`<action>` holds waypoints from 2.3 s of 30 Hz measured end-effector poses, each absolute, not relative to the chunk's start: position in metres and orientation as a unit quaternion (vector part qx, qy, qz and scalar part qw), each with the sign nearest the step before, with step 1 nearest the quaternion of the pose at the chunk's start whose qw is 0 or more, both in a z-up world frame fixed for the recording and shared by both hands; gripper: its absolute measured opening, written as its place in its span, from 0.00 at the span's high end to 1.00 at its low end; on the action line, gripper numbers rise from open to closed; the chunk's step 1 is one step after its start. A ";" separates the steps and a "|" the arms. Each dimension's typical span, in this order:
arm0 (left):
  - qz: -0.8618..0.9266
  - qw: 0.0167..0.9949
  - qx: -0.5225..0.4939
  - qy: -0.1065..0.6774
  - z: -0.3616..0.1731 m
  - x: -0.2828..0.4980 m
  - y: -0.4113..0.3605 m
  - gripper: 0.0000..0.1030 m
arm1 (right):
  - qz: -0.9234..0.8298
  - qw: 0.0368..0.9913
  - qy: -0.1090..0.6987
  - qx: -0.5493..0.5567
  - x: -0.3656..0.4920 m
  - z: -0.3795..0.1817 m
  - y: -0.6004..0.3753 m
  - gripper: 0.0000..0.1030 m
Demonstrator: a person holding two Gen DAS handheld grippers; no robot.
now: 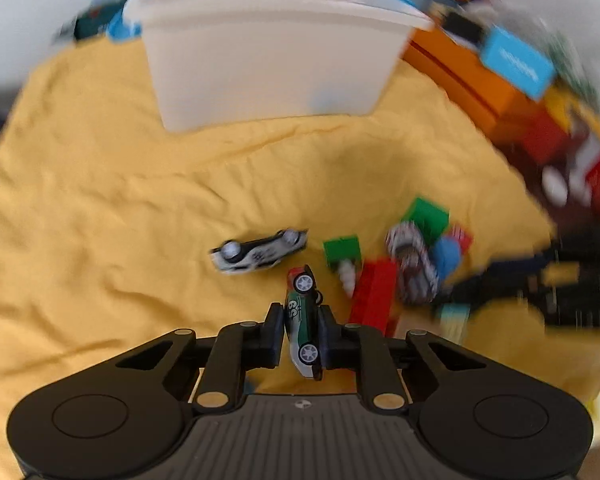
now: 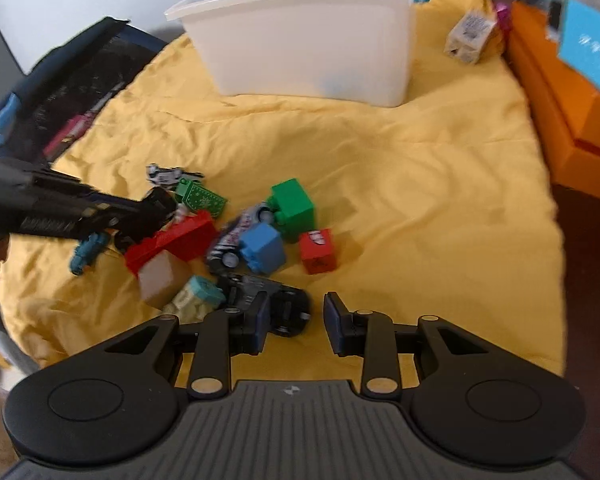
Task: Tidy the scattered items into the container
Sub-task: 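Grasp the green race car with the left tool while the right tool grasps the black car, then carry both cars over the white bin and open both tools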
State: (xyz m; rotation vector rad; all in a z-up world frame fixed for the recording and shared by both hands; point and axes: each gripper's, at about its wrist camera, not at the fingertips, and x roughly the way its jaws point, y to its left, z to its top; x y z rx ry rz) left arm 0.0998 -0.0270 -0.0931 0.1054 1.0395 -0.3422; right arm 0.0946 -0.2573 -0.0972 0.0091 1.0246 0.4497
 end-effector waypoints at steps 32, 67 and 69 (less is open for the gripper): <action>-0.219 0.846 0.055 0.483 -0.092 0.041 -0.010 0.67 | 0.235 0.856 0.431 -0.159 0.014 -0.057 -0.202 0.65; -0.202 0.864 0.049 0.458 -0.075 0.072 -0.018 0.68 | 0.160 0.863 0.473 -0.068 0.061 -0.074 -0.233 0.68; -0.201 0.875 0.041 0.438 -0.057 0.079 -0.015 0.68 | 0.159 0.873 0.456 -0.068 0.069 -0.060 -0.238 0.68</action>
